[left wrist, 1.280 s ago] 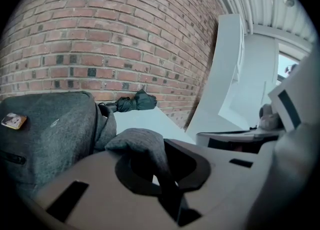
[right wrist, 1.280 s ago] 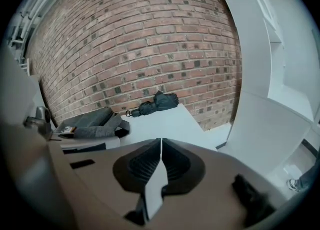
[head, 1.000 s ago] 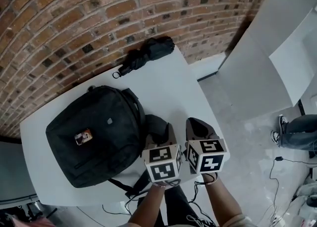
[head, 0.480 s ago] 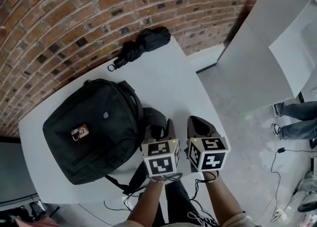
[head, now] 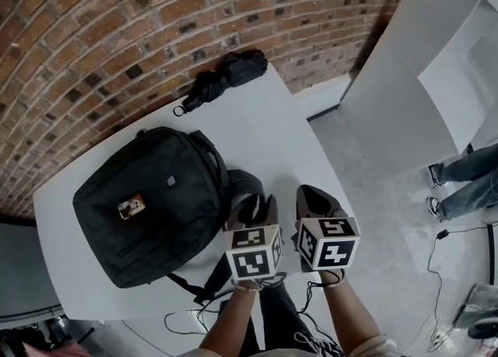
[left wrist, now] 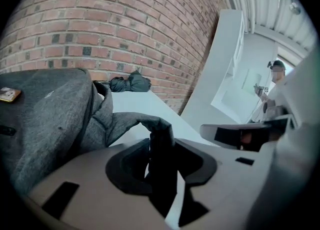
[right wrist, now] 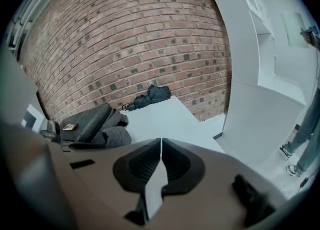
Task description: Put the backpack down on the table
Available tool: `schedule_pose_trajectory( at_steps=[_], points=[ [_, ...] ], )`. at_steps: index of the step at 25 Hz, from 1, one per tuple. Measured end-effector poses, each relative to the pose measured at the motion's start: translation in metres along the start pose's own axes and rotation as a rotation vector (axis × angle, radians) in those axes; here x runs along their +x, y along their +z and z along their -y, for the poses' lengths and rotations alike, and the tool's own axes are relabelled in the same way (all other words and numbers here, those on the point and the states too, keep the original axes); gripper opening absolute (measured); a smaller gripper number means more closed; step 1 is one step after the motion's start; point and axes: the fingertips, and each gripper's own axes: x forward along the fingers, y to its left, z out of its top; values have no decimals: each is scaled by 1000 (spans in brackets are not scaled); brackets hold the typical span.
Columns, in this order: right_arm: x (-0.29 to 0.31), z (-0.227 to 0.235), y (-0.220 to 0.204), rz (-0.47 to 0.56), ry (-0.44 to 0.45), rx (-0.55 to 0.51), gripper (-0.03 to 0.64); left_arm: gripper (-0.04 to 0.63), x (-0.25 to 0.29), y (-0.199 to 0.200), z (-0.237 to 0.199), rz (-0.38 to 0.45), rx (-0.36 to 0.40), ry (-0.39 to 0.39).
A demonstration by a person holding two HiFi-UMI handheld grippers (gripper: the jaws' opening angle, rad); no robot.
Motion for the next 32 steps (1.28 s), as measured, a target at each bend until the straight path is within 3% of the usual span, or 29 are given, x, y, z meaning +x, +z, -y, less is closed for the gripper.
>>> schedule_pose_trajectory(
  at_steps=[12,22,32],
  points=[
    [-32,-22,23,30,21,-46,32,153,-66,25,-2,58,14,14],
    [-67,-55,54,78,65,-101,32,89,-171,72,-63,236,-12,186],
    [-87,-115,90,142,159,-171,32,17,-298,94,-148,425,-118,415]
  ],
)
